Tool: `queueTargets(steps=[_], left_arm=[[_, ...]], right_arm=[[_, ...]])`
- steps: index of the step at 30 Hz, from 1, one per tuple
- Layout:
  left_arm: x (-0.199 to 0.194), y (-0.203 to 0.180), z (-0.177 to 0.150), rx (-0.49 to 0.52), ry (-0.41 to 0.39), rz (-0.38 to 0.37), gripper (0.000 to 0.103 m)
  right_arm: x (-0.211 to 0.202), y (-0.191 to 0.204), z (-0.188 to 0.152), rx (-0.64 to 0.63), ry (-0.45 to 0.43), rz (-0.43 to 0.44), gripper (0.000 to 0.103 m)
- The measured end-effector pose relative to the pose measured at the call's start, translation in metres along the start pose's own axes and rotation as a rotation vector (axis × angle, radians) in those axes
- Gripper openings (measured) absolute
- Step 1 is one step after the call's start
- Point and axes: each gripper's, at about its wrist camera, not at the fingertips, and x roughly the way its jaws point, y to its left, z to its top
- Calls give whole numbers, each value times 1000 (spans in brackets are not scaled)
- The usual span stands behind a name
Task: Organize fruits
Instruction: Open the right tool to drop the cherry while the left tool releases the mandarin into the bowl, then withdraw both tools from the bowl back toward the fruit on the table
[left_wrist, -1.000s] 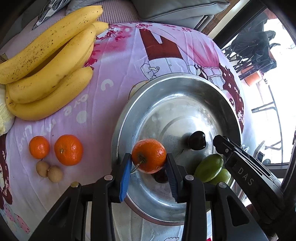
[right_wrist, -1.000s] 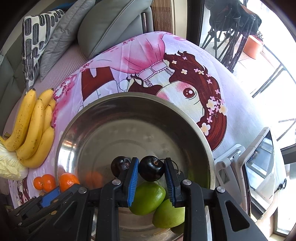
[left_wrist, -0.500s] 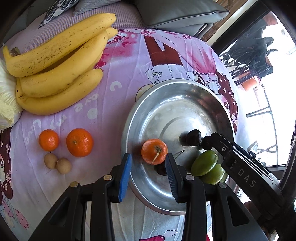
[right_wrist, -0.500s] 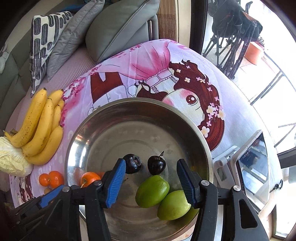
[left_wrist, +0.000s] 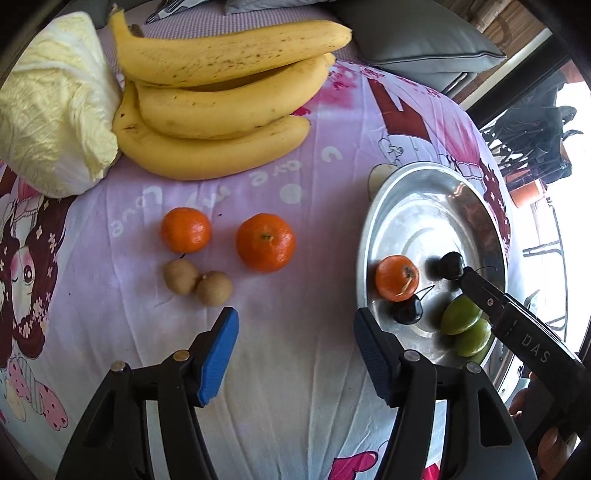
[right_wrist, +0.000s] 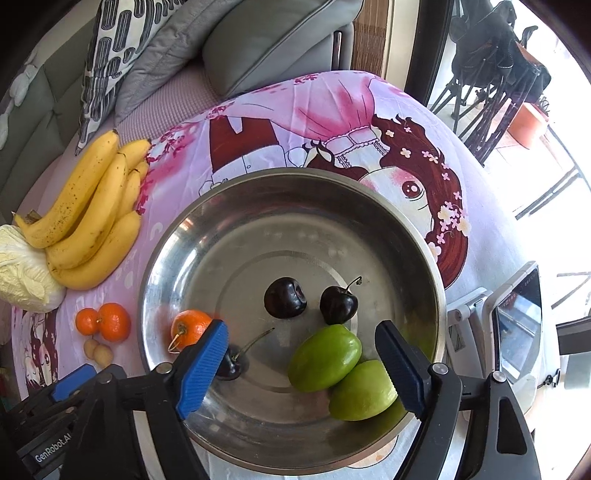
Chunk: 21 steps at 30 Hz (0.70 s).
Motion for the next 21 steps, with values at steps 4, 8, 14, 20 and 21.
queueTargets(steps=[4,8,14,20,21], left_arm=[[1,14,-3,-52,-13,15,66],[3,16,-3,-54,-24,16,66],[6,15,-5,-40,-30,36,77],[7,20,-5,-58,-40,52,78],[6,22,-5,-61,-43,57,78]], right_arm=[[3,4,-1,-22,8,-7,92],[7,7,-3,-37,20,-4,98],[12,14,-6,-66,36,6,103],[17,21,-9,-98,48,-4,103],[18,22,-9,-105,45,-9,103]])
